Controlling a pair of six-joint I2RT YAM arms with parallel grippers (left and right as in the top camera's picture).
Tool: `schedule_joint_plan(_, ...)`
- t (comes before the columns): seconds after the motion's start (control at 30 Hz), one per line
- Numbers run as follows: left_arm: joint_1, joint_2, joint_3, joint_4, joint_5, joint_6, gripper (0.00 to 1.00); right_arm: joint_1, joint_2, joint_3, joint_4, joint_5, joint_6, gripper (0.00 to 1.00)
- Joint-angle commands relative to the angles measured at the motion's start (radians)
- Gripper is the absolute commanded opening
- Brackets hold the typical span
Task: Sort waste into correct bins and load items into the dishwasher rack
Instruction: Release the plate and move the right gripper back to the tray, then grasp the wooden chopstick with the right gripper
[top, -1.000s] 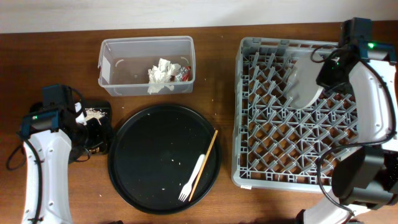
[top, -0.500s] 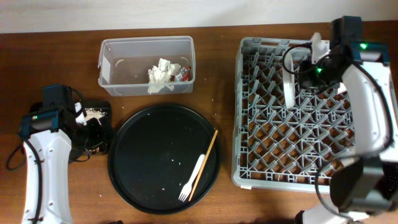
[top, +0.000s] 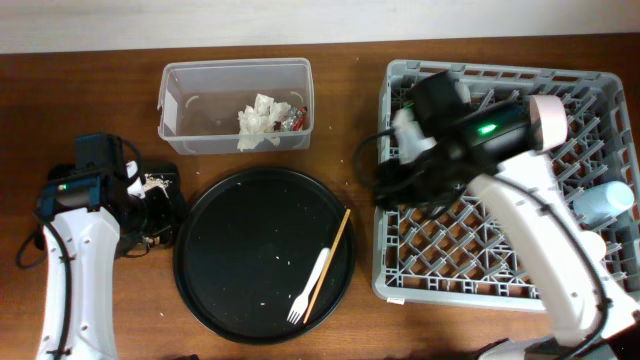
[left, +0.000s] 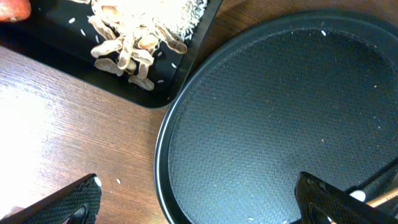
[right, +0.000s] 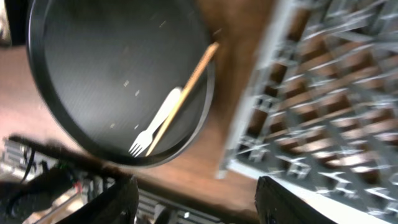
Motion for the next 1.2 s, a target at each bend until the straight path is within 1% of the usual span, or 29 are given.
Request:
schedule_joint_plan(0.0,-0.002,-0.013,0.004,0.001,0.007,0.002,0.99,0.163,-0.003,-0.121,0.094,-0.009,0.218,0.64)
schedule_joint_plan(0.07,-0.002,-0.013,0.003,0.001,0.007,0.002,0.99,0.249,-0.002,-0.251,0.228,-0.008,0.313,0.63)
schedule_joint_plan(0.13,-0.002,-0.013,0.003,0.001,0.007,0.002,0.99,0.29,-0.002,-0.357,0.345,0.019,0.367,0.62)
schedule_joint_plan(0.2,-0.002,-0.013,0.003,0.0,0.007,0.002,0.99,0.317,0.013,-0.463,0.484,0.076,0.389,0.59)
schedule_joint_plan(0.23,-0.002,-0.013,0.003,0.0,0.007,0.002,0.99,0.322,0.031,-0.482,0.501,0.116,0.418,0.59)
schedule_joint_plan(0.33,-0.002,-0.013,0.003,0.0,0.007,0.002,0.99,0.322,0.106,-0.488,0.542,0.194,0.428,0.58)
schedule_joint_plan(0.43,-0.002,-0.013,0.003,-0.004,0.007,0.002,0.99,0.323,0.182,-0.488,0.574,0.194,0.428,0.58)
schedule_joint_plan(0.6,-0.002,-0.013,0.003,-0.003,0.012,0.002,0.99,0.323,0.227,-0.488,0.612,0.195,0.428,0.57)
schedule_joint_plan(0.7,-0.002,-0.013,0.003,-0.005,0.011,0.002,0.99,0.323,0.262,-0.488,0.619,0.198,0.429,0.54)
schedule_joint_plan(0.8,-0.002,-0.013,0.003,-0.004,0.011,0.002,0.99,0.324,0.276,-0.488,0.651,0.208,0.432,0.53)
schedule_joint_plan(0.93,-0.002,-0.013,0.003,-0.003,0.011,0.002,0.99,0.324,0.277,-0.488,0.68,0.224,0.432,0.43)
schedule_joint_plan(1.13,-0.002,-0.013,0.003,-0.003,0.011,0.002,0.99,0.345,0.323,-0.488,0.705,0.229,0.452,0.43)
schedule_joint_plan(1.17,-0.002,-0.013,0.003,-0.003,0.011,0.002,0.99,0.355,0.328,-0.488,0.708,0.24,0.458,0.41)
